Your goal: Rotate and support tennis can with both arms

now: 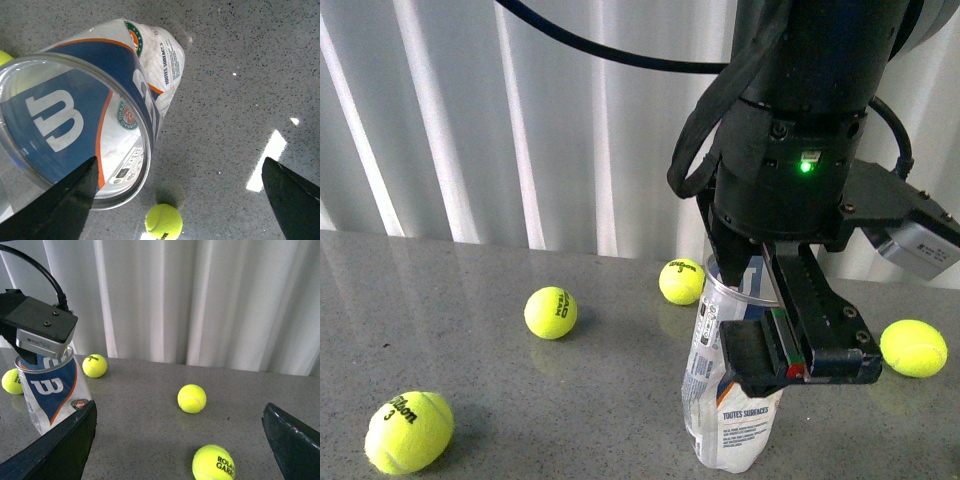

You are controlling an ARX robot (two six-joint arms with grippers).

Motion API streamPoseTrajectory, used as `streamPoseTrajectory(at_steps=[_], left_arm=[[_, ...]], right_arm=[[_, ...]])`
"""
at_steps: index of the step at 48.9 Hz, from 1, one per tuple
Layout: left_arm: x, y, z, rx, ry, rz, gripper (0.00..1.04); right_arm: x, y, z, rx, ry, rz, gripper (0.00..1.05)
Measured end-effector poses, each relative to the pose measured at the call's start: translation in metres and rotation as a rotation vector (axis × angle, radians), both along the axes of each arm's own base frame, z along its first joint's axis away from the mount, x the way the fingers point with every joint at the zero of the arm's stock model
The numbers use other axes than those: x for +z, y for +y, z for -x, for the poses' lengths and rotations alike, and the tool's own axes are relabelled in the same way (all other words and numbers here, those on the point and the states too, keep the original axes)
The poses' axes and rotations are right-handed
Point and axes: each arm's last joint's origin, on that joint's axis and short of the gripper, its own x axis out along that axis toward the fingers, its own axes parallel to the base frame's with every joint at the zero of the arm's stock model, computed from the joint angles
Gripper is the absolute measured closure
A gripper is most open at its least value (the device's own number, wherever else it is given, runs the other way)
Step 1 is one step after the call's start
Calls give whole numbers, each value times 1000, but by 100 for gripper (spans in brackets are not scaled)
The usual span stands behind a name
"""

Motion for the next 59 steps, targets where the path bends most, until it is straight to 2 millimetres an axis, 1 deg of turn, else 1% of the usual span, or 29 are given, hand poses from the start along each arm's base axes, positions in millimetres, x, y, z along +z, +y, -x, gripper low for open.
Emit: streamPoseTrajectory(at_steps=[9,13,15,18,19,21,23,25,26,30,31,32,36,37,40,43,46,48,49,52,53,55,56,57,58,59], left_arm=[[19,-1,0,7,-20,47,7],[36,-3,0,13,-5,113,7],[49,-3,-1,20,-12,165,7],[78,-1,-2,31,-52,279,7],[84,0,-1,31,-67,308,7],[105,6,0,46,-100,415,7],[119,13,2,60,-140,482,7],[135,24,4,84,-192,560,7],[146,34,6,96,-224,623,7],[177,70,16,148,-296,804,7],[183,81,20,159,-319,840,7],[187,86,22,165,-329,858,7],[205,130,40,245,-416,984,7],[206,135,43,251,-423,998,7],[207,162,57,306,-474,1054,7],[202,182,66,358,-499,1082,7],[190,199,75,420,-512,1104,7],[180,206,80,553,-632,1132,13],[177,208,81,586,-673,1136,15],[154,226,88,798,-855,1198,26],[150,229,90,823,-876,1208,28],[132,240,99,906,-941,1246,35],[123,244,103,925,-956,1263,38],[118,246,105,932,-964,1266,40],[110,250,110,946,-973,1278,44],[97,255,115,967,-980,1290,49]], right_arm=[[0,0,0,0,0,0,7],[0,0,0,0,0,0,7],[0,0,0,0,0,0,7],[0,0,0,0,0,0,7],[0,0,0,0,0,0,7],[0,0,0,0,0,0,7],[0,0,0,0,0,0,7],[0,0,0,0,0,0,7],[0,0,0,0,0,0,7],[0,0,0,0,0,0,7],[0,0,0,0,0,0,7],[0,0,0,0,0,0,7],[0,0,0,0,0,0,7],[0,0,0,0,0,0,7],[0,0,0,0,0,0,7],[0,0,0,0,0,0,7],[0,0,0,0,0,0,7],[0,0,0,0,0,0,7],[0,0,0,0,0,0,7],[0,0,0,1,0,0,7],[0,0,0,1,0,0,7],[0,0,0,0,0,0,7],[0,0,0,-1,0,0,7],[0,0,0,-4,0,0,7],[0,0,0,-4,0,0,7],[0,0,0,-4,0,0,7]])
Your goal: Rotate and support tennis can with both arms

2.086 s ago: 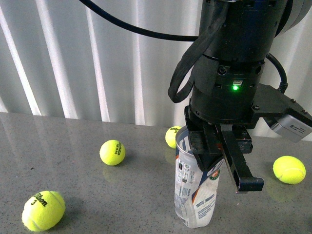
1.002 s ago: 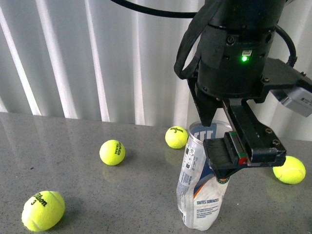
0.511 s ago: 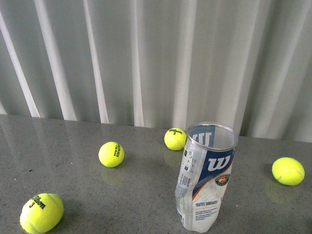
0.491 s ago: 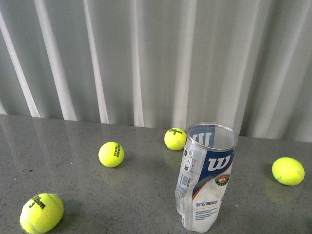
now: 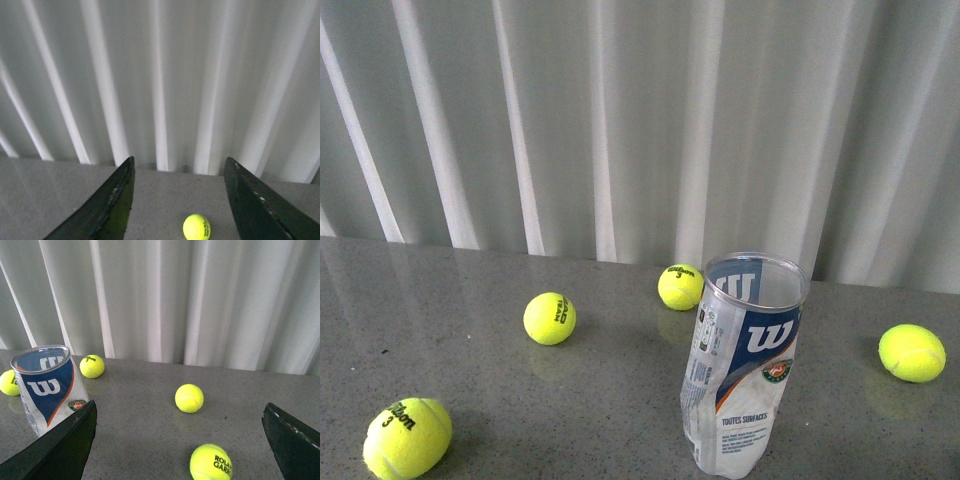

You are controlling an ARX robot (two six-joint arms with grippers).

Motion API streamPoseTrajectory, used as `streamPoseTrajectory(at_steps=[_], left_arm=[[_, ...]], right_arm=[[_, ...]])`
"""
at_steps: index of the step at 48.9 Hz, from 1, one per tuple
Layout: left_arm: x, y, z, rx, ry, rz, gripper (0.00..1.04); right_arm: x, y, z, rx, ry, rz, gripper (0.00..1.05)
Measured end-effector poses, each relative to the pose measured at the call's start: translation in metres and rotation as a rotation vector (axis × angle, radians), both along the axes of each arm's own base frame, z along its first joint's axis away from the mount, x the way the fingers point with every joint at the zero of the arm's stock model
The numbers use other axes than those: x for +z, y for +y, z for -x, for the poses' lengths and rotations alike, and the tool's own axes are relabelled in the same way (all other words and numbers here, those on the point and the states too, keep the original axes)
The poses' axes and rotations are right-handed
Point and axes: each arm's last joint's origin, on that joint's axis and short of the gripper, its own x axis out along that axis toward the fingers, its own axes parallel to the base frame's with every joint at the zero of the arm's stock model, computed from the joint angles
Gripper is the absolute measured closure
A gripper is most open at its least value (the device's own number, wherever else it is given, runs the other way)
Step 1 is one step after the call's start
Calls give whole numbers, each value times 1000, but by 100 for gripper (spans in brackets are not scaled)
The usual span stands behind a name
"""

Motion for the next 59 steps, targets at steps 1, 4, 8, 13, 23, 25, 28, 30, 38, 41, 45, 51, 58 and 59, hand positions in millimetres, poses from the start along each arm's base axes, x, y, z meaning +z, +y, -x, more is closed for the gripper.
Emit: streamPoseTrajectory(at_steps=[1,4,8,13,23,25,28,30,38,41,45,51,58,59], left_arm=[[-12,4,5,8,3,9,54],[-44,11,17,6,28,19,69],[-77,18,29,7,54,22,88],[-96,23,40,-2,53,28,101],[-130,33,61,10,58,33,101],[-137,38,65,-15,60,33,101],[-144,42,71,-4,58,34,101],[-148,43,74,4,56,34,101],[-158,44,82,7,53,34,101],[-161,44,85,7,52,35,101],[-165,44,88,7,51,35,101],[-169,44,93,5,52,36,101],[-174,44,98,5,50,36,101],[-175,44,99,5,51,36,101]], right_arm=[[0,0,0,0,0,0,7],[0,0,0,5,0,0,7],[0,0,0,5,0,0,7],[0,0,0,3,0,0,7],[0,0,0,4,0,0,7],[0,0,0,3,0,0,7],[0,0,0,3,0,0,7],[0,0,0,3,0,0,7],[0,0,0,4,0,0,7],[0,0,0,4,0,0,7],[0,0,0,3,0,0,7],[0,0,0,4,0,0,7],[0,0,0,4,0,0,7],[0,0,0,4,0,0,7]])
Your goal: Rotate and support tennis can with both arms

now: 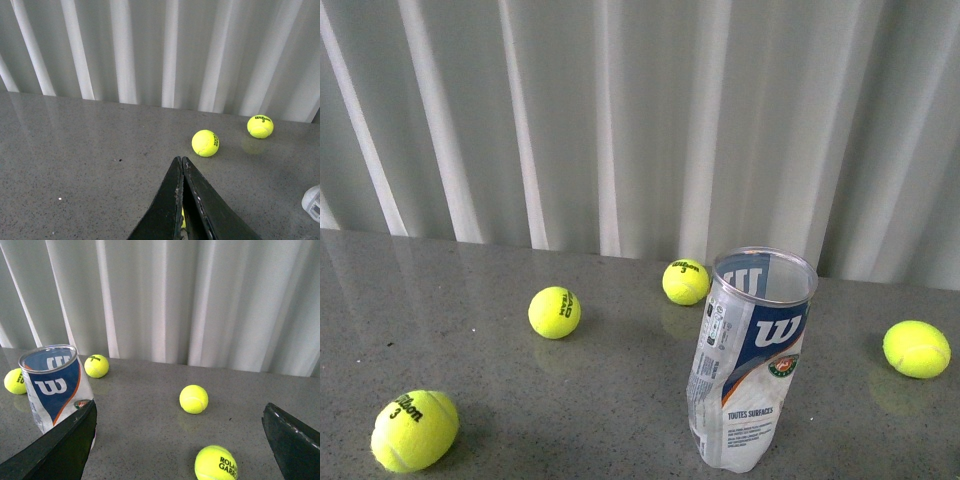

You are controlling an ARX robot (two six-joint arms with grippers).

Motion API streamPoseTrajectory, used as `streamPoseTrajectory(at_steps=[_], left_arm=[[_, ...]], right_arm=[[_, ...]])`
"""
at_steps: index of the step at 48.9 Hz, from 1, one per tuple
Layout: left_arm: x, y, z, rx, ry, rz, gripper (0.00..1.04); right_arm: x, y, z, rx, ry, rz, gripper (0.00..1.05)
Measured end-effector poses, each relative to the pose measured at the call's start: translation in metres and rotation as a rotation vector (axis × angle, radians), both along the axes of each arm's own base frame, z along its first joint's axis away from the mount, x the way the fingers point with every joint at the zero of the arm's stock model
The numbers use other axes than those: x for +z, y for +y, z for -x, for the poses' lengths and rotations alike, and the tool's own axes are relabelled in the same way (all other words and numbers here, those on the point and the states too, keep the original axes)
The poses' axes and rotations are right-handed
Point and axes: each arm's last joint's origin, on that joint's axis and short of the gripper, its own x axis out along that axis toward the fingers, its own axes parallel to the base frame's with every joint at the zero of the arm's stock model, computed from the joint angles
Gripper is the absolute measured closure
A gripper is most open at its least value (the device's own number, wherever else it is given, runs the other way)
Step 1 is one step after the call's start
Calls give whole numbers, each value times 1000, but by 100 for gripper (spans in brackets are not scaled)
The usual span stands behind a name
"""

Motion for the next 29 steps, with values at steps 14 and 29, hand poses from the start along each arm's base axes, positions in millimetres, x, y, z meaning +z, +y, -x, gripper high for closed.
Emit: streamPoseTrajectory(at_steps=[14,29], left_arm=[[-6,0,8,-1,-27,0,101],[-6,0,14,0,-29,1,101]], right_arm=[[0,0,0,0,0,0,7],[0,0,0,0,0,0,7]])
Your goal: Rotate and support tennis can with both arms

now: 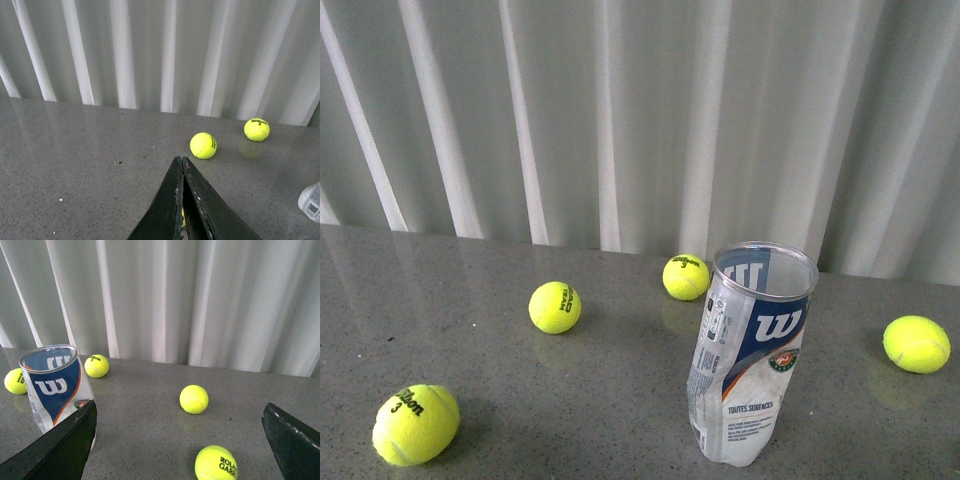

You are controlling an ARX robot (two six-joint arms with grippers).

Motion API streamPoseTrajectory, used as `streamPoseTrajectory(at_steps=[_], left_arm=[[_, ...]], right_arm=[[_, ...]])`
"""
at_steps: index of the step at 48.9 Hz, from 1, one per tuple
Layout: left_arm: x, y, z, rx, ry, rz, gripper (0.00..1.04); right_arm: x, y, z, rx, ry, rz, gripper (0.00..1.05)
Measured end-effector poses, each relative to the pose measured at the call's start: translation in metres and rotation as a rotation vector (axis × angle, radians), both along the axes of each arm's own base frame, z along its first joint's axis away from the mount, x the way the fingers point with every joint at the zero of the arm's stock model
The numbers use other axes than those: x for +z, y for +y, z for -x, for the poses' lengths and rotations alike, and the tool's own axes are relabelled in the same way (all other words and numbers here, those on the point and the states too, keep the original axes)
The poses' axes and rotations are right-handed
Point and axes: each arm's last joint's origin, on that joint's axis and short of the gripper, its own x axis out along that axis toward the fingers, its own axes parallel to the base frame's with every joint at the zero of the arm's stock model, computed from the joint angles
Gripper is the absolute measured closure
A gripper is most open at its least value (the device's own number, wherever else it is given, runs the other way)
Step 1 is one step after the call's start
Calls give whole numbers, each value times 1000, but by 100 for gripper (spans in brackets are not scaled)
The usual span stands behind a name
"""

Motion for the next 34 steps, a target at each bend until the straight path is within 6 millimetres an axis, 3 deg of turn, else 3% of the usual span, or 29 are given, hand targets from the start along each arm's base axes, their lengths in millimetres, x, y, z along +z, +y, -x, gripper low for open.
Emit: streamPoseTrajectory(at_steps=[27,34], left_arm=[[-3,0,13,0,6,0,101],[-3,0,13,0,6,0,79]], right_arm=[[0,0,0,0,0,0,7],[0,0,0,0,0,0,7]])
